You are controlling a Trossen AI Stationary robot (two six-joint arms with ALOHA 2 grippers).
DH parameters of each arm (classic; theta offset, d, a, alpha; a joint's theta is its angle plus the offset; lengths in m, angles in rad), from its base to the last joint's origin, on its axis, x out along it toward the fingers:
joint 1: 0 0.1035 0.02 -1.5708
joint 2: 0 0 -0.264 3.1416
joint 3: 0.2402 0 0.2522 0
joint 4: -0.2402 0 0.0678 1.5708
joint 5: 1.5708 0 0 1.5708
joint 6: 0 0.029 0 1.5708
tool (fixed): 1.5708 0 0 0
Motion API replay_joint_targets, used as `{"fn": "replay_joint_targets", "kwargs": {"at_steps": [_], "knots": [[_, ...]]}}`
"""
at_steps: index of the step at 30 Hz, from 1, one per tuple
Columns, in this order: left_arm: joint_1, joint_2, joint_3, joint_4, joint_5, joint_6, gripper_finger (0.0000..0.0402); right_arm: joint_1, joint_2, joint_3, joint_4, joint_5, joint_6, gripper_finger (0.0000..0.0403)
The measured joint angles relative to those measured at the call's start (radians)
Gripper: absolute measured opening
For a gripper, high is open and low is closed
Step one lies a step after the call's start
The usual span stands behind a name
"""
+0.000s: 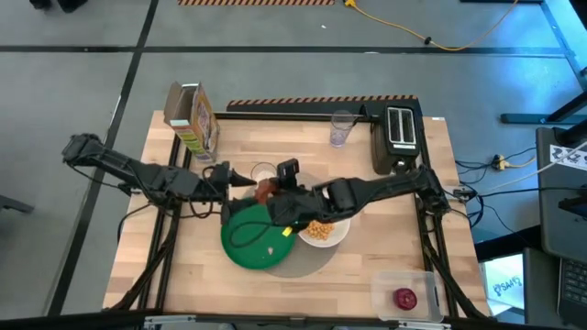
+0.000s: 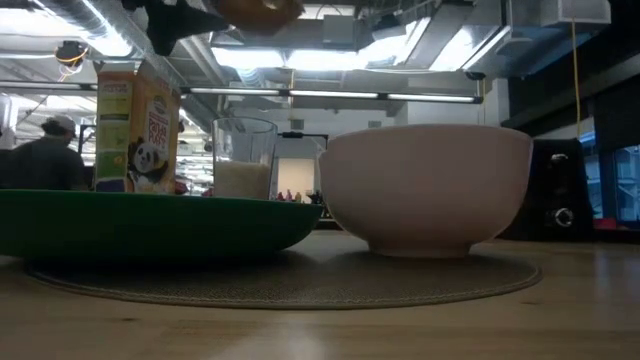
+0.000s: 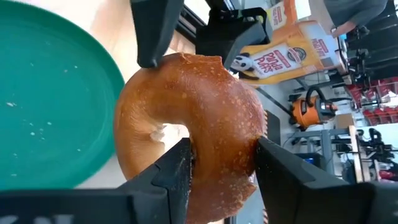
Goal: Arrange a breakfast setting
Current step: Put the toasted bagel on top of green plate
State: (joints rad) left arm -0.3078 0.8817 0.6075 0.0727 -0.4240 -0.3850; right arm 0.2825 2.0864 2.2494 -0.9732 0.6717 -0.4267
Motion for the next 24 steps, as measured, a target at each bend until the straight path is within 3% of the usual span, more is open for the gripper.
{"fn": "replay_joint_targets", "kwargs": {"at_steps": [14, 18, 24], "knots": [[-0.034, 0.016, 0.0, 0.036, -0.058, 0.059, 0.0279, -0.016, 0.031, 0.0, 0.115, -0.01, -0.03, 0.0144], [-0.031, 0.016, 0.0, 0.021, -0.065, 0.08, 0.0239, -0.016, 0.031, 0.0, 0.117, -0.009, -0.03, 0.0144], [-0.032, 0.016, 0.0, 0.02, -0.066, 0.107, 0.0146, -0.016, 0.031, 0.0, 0.117, -0.008, -0.031, 0.0147]]}}
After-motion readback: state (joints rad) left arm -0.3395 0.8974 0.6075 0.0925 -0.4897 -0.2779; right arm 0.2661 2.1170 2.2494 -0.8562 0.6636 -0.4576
